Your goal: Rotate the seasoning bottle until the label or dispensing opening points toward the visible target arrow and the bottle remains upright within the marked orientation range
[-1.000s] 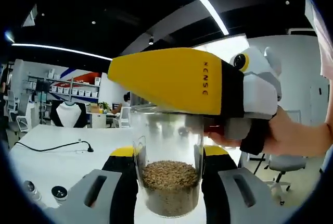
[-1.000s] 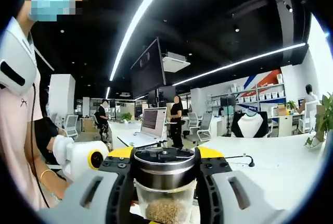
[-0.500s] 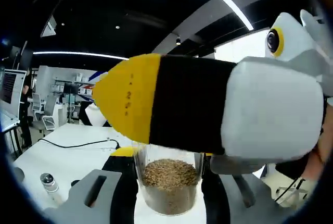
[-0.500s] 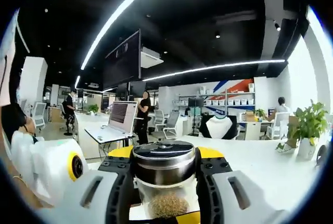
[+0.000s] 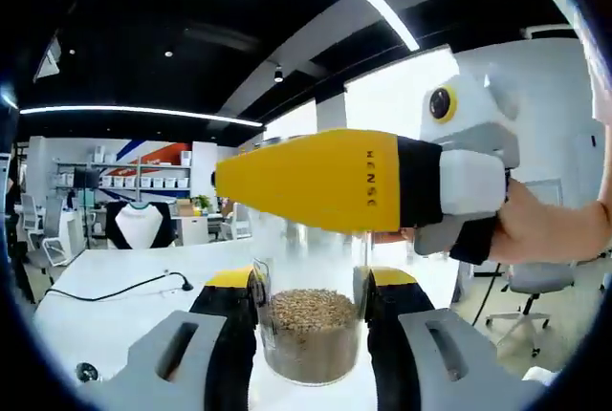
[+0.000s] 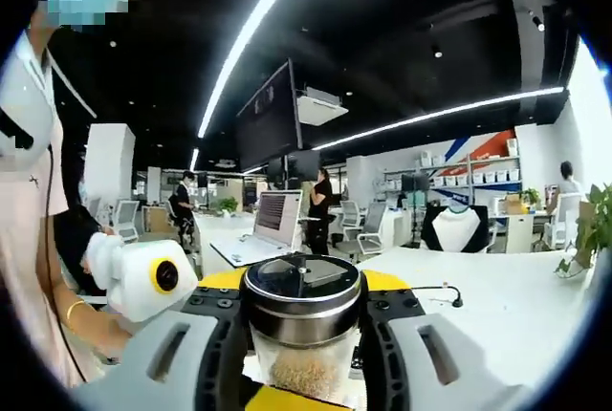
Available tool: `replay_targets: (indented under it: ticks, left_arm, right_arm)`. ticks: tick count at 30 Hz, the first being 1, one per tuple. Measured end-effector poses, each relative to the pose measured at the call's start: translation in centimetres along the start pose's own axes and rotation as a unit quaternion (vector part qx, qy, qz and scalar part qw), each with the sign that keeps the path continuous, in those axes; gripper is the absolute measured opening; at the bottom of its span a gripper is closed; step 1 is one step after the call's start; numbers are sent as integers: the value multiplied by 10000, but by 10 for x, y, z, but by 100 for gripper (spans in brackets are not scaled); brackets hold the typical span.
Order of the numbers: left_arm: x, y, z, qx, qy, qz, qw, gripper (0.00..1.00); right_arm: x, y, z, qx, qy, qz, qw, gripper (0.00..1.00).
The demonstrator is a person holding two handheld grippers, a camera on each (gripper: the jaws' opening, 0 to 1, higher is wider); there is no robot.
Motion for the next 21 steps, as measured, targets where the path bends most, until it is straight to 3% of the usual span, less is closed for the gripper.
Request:
replay_targets:
  ticks: [1,4,10,14,21]
  left_arm:
    - [-1,2,0,44,-20,286,9996,45]
    - [-3,3,1,-264,-15,734,9970,45]
    - [-5,5,3,-343,-218,1330,9903,45]
    - [-5,6,3,-345,-224,1333,9902,44]
    - [-4,13,4,-583,50,970,9936,44]
  right_arm:
    - [-4,2,0,84,13,-25,10000,42]
    - [-8,2,1,261,94,-131,9995,42]
    - [-11,-4,2,283,60,-406,9988,42]
    - [-12,-4,1,284,35,-469,9985,42]
    - [-11,-3,0,239,93,-416,9988,42]
Point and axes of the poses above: the point that each gripper's makers call its tool centre point, and the gripper's own axes: x roughly forward along the fingers, y roughly to its right, z roughly out of its underside, the point moved 6 cm from there along -x, roughly backward along the fingers, and after that the axes turned 8 degrees about -x, right-handed, at the moved point
